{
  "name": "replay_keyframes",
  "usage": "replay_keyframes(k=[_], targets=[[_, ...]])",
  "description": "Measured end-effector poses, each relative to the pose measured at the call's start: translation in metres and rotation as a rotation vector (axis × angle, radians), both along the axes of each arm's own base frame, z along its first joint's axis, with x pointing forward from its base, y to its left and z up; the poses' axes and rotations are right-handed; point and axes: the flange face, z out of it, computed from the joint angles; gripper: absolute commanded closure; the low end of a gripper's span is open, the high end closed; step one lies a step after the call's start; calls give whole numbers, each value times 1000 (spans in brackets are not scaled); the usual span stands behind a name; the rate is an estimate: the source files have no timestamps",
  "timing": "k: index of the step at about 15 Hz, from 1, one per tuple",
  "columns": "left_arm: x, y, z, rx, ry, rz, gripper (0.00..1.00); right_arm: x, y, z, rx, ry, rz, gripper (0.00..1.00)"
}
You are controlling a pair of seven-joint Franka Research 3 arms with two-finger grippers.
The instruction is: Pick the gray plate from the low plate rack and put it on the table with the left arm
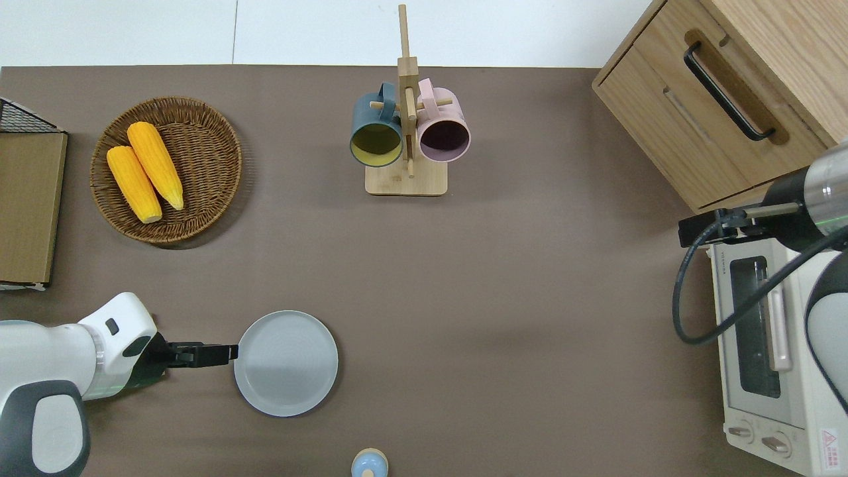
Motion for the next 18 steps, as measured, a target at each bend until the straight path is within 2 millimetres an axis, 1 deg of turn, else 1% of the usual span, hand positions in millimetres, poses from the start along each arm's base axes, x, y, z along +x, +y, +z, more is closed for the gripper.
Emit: replay_keyframes(k=[1, 3, 5, 7, 9, 11, 12, 14, 18], targets=[[1, -10, 15, 44, 8, 4, 0, 0, 0, 0, 0, 0, 0, 17], [5, -19, 49, 105, 26, 0, 0, 0, 0, 0, 0, 0, 0, 17], [10, -17, 90, 138, 21, 1, 0, 0, 0, 0, 0, 0, 0, 17], [13, -11, 126, 179, 11, 9, 0, 0, 0, 0, 0, 0, 0, 17], [12, -7, 157, 214, 11, 20, 0, 0, 0, 0, 0, 0, 0, 17], [10, -3, 182, 232, 6, 42, 0, 0, 0, 0, 0, 0, 0, 17], [9, -2, 189, 238, 2, 44, 0, 0, 0, 0, 0, 0, 0, 17], [9, -1, 197, 262, -7, 42, 0, 0, 0, 0, 0, 0, 0, 17], [8, -2, 201, 276, 5, 35, 0, 0, 0, 0, 0, 0, 0, 17]])
